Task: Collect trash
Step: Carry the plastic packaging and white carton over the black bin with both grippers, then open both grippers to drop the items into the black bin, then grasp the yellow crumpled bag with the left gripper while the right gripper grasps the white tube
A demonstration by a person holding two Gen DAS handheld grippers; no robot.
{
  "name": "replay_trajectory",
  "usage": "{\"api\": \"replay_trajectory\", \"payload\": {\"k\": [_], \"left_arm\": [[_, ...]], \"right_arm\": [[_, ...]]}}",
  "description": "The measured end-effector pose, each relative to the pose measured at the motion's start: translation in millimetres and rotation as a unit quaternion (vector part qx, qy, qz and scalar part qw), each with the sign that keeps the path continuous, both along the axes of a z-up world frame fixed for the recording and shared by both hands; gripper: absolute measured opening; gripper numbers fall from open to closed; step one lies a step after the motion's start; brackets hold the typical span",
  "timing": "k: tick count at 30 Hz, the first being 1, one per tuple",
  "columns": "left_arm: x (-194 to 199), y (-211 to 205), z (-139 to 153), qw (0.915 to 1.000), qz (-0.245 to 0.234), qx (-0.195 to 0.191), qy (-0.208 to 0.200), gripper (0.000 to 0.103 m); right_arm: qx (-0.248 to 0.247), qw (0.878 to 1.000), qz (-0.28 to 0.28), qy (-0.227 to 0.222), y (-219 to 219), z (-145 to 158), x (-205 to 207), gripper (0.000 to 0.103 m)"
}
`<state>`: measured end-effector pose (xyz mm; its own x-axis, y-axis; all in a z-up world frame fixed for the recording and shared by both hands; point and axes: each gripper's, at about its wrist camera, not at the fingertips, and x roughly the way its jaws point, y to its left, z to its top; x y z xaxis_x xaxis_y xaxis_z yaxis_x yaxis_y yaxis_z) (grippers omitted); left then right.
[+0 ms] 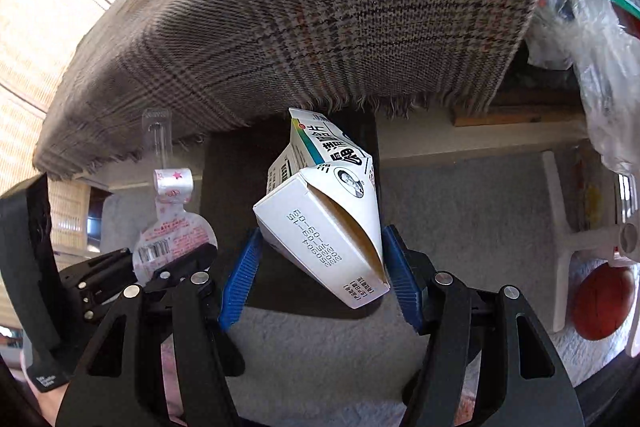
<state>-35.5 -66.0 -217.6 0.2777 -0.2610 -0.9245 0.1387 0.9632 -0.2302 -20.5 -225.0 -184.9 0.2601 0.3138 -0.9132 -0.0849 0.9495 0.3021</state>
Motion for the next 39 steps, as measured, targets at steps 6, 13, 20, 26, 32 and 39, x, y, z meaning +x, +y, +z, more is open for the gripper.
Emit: {"api": "replay_trajectory", "payload": {"k": [6, 13, 20, 26, 32, 39], "left_arm": [[10.7, 0.8, -8.3, 0.9999, 0.007, 0.000, 0.008, 0.034], [6.0, 13.8, 3.4, 0.9998, 0.019, 0.005, -0.001, 0.051], [-7.8, 26.9, 32.6, 0.9991, 0.026, 0.022, -0.025, 0.076], [-11.0, 38.5, 71.3, 0.9970, 0.031, 0.036, -0.061, 0.094], [2.3, 51.2, 108.9, 0.9946, 0.043, 0.030, -0.090, 0.095], [31.8, 54.9, 151.2, 0.9896, 0.056, 0.030, -0.129, 0.095]], "right_arm": [[0.010, 1.000, -0.006, 0.003, 6.4, -3.8, 15.1, 0.066], [0.002, 1.000, -0.004, -0.013, 11.3, 9.8, 18.0, 0.075], [-0.024, 0.998, -0.012, -0.051, -9.0, 42.6, 7.6, 0.096], [-0.039, 0.996, -0.015, -0.085, -29.6, 75.8, 5.2, 0.100], [-0.043, 0.993, -0.026, -0.106, -50.2, 101.6, 15.0, 0.100], [-0.025, 0.991, -0.048, -0.124, -62.5, 124.3, 42.5, 0.100]]}}
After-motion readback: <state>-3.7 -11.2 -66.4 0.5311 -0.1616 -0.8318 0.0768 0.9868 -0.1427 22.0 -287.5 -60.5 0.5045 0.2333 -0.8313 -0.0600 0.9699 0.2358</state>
